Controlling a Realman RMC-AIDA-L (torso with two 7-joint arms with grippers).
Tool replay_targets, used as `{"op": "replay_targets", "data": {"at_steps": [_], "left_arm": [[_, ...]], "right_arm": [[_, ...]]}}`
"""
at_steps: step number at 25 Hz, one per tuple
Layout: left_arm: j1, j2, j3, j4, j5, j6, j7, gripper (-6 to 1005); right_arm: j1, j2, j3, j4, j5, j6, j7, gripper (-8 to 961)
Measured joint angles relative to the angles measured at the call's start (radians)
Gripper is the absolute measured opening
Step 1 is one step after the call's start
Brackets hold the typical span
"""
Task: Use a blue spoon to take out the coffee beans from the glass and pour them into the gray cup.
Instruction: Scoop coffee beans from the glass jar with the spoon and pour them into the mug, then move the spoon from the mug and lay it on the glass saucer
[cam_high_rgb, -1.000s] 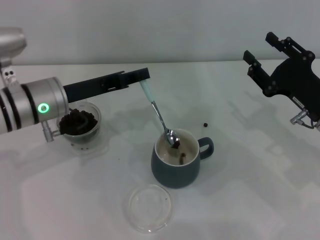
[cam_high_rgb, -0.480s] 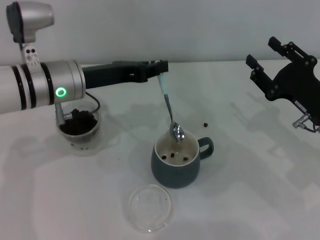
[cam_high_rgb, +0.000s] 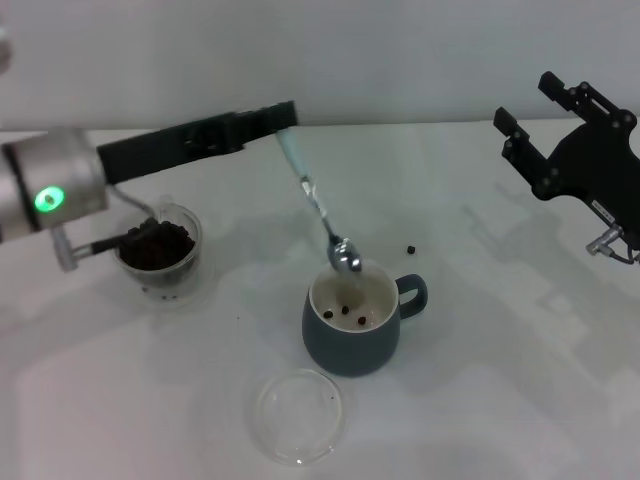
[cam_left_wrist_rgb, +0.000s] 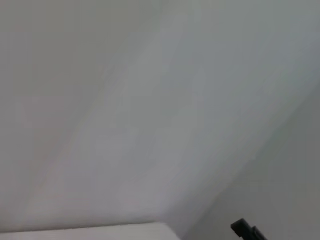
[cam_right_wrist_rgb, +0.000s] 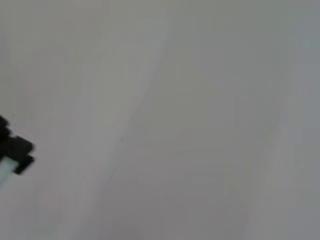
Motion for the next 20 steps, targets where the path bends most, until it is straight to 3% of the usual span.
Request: {"op": "replay_targets", "data": {"at_steps": [4, 10, 20], "left_arm": [[0.111, 0.006, 0.000, 0.002, -0.098, 0.045, 0.007, 132], [0.223, 0.001, 0.002, -0.016, -0.123, 0.065, 0.038, 134], [0.201, -0.002, 0.010, -0.223, -0.116, 0.068, 0.114, 133]], "right_arm": [[0.000, 0.000, 0.005, -0.006, 0.002, -0.003, -0.002, 592], [0.004, -0.001, 0.018, -0.008, 0.003, -0.010, -0.005, 590], [0.010, -0.002, 0.026, -0.022, 0.003, -0.007, -0.006, 591]]}}
